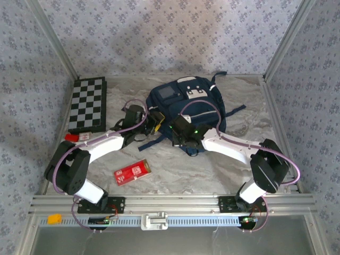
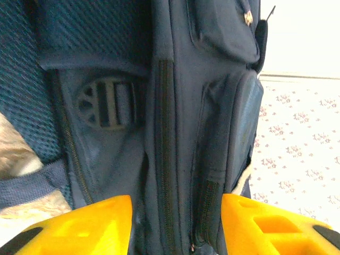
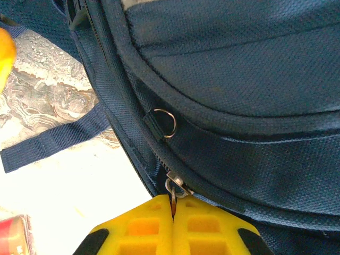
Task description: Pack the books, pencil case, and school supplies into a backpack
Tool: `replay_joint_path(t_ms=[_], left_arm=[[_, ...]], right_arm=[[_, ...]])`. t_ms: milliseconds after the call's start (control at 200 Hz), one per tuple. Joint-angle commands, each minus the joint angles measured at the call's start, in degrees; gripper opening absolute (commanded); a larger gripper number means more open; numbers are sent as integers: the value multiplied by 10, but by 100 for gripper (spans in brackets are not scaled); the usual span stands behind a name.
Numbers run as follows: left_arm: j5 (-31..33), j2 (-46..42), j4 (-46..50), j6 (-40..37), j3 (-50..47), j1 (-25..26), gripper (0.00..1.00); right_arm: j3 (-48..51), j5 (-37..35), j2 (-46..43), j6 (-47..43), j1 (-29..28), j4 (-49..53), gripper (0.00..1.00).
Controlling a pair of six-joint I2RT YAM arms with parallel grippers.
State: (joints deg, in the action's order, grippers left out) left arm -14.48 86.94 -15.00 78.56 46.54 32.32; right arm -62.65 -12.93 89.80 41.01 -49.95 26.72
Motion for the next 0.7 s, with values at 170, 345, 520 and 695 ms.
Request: replay_joint_path(t_ms=[170,345,520,695], left_arm=[[43,70,-52,62,36,38,41],[40,129,-68,80,81,57,36],[58,153,-59,69,109,65,25],[68,162,-52,58,127,64,7]], right_arm=[[3,7,-12,-12,1,-15,0],[0,3,-10,-5,6,-12,0],[-1,1,-5,-11,11,-13,0],[-10,-17,-13,-21,14,5,0]])
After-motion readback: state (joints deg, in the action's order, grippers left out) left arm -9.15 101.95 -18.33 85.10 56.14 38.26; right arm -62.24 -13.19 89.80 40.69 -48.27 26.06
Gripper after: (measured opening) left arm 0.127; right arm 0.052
